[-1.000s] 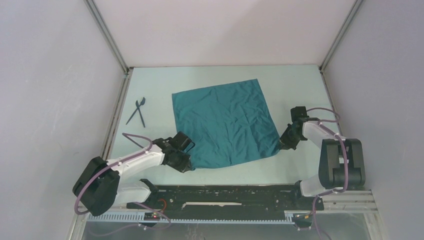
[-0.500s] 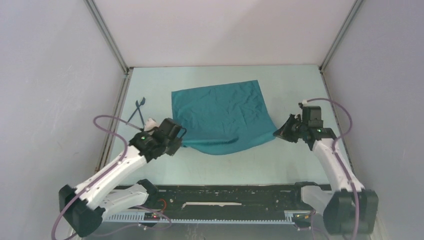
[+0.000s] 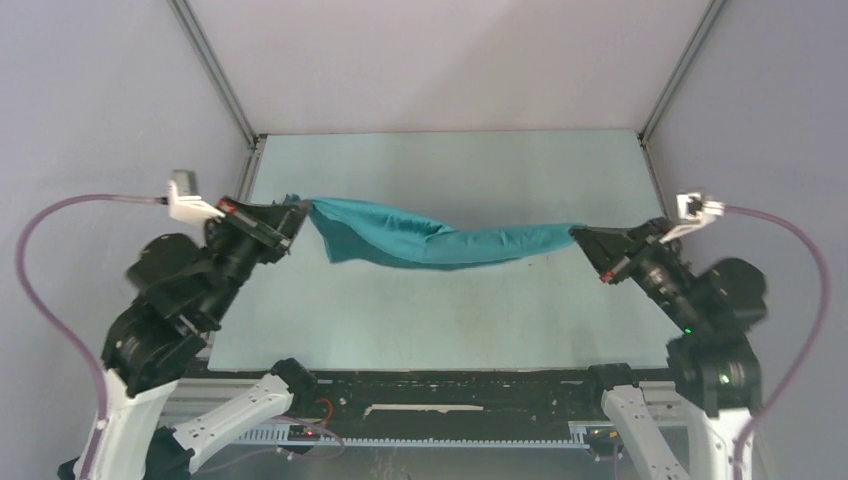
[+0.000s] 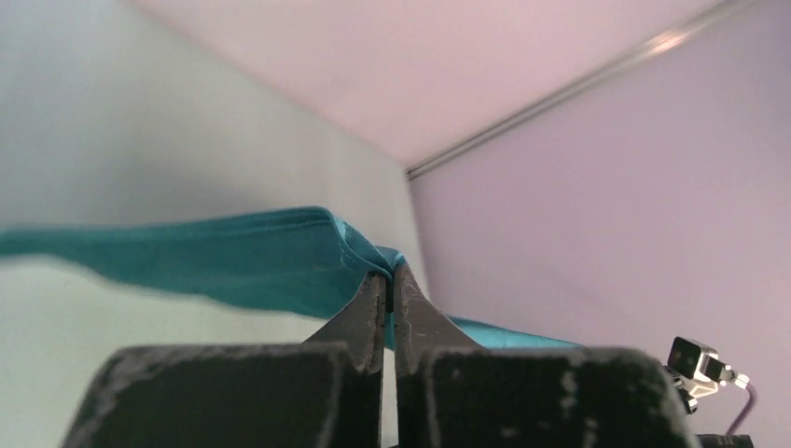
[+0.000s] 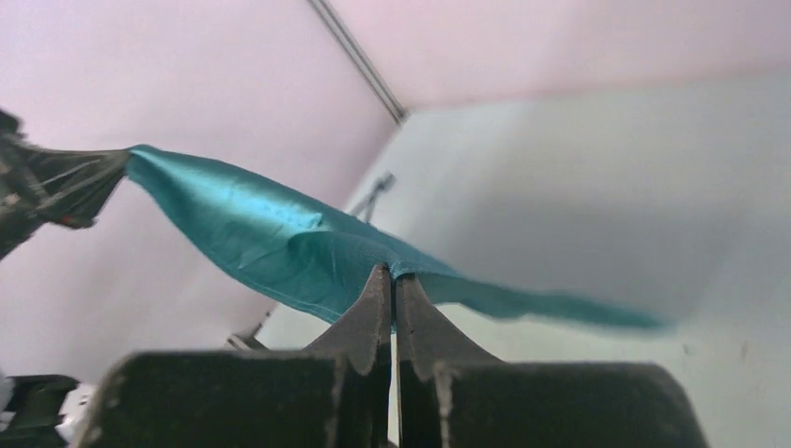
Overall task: Fold the napkin into a case and place the utensils inside
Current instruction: Flatten the napkin at the center of the board.
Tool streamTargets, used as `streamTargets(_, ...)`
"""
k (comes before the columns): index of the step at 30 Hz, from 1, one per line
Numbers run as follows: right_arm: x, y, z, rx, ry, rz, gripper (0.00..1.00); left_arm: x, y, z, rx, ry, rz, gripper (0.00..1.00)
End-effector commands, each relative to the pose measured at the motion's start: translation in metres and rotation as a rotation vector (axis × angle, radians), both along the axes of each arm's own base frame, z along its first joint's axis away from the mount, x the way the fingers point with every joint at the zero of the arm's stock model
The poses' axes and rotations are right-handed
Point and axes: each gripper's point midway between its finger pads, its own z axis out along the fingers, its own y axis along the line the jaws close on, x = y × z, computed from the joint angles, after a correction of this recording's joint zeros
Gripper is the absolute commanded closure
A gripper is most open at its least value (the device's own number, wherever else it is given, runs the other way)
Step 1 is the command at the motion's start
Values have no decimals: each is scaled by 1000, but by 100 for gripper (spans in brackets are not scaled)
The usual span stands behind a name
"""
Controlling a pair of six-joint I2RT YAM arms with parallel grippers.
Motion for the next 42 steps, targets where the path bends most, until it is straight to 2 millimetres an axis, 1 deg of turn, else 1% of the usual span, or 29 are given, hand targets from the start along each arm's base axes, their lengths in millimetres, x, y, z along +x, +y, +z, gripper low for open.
streamTargets(1,-44,5,69,58,-174,49,100,-27,-7,69,38,-233,-150,100)
streamTargets(2,-51,4,81,68,-203,46,100,-31,-6,80,31,-259,-158,100)
streamTargets(3,-57,2,90,75,-224,38,100,-32,-5,86,29,-274,-160,100)
streamTargets(5,-59,-4,103,84,-241,-6,100,-31,-2,95,37,-295,-144,100)
streamTargets(7,-46,-13,104,85,-218,-75,100,-17,1,88,65,-263,-87,100)
streamTargets(8,-34,-18,100,80,-192,-112,100,-6,2,81,88,-231,-46,100)
streamTargets(10,-2,-30,80,64,-87,-205,100,20,4,59,153,-129,41,100)
streamTargets(12,33,-35,55,31,14,-256,100,50,-3,32,219,-27,83,100)
streamTargets(15,91,-40,16,-7,130,-293,100,104,-15,-23,268,138,95,100)
streamTargets(17,127,-43,-7,-26,179,-303,100,138,-18,-56,286,220,95,100)
streamTargets(21,195,-46,-68,-57,324,-310,100,201,-17,-117,288,378,85,100)
streamTargets(24,239,-44,-110,-67,379,-280,100,244,-18,-164,272,463,59,100)
streamTargets(26,264,-39,-137,-63,428,-224,100,269,-17,-193,246,505,52,100)
streamTargets(28,289,-44,-163,-41,484,-205,100,291,-19,-218,225,538,35,100)
streamTargets(29,299,-44,-177,-35,523,-188,100,300,-19,-230,219,561,29,100)
streamTargets(31,317,-44,-196,-26,573,-175,100,317,-21,-247,200,590,10,100)
streamTargets(32,326,-41,-211,-24,613,-156,100,325,-23,-252,186,594,0,100)
streamTargets(33,333,-40,-216,-22,635,-142,100,333,-25,-258,176,600,-10,100)
streamTargets(34,340,-38,-215,-16,642,-130,100,337,-25,-262,169,605,-16,100)
streamTargets(35,343,-37,-222,-12,662,-121,100,341,-25,-263,166,605,-19,100)
streamTargets(36,347,-36,-223,-11,666,-116,100,343,-24,-265,165,606,-18,100)
streamTargets(38,353,-36,-222,-14,665,-112,100,347,-25,-265,159,597,-29,100)
streamTargets(40,354,-36,-224,-13,683,-107,100,346,-23,-267,158,605,-32,100)
streamTargets(42,349,-35,-225,-10,707,-101,100,339,-23,-270,155,622,-41,100)
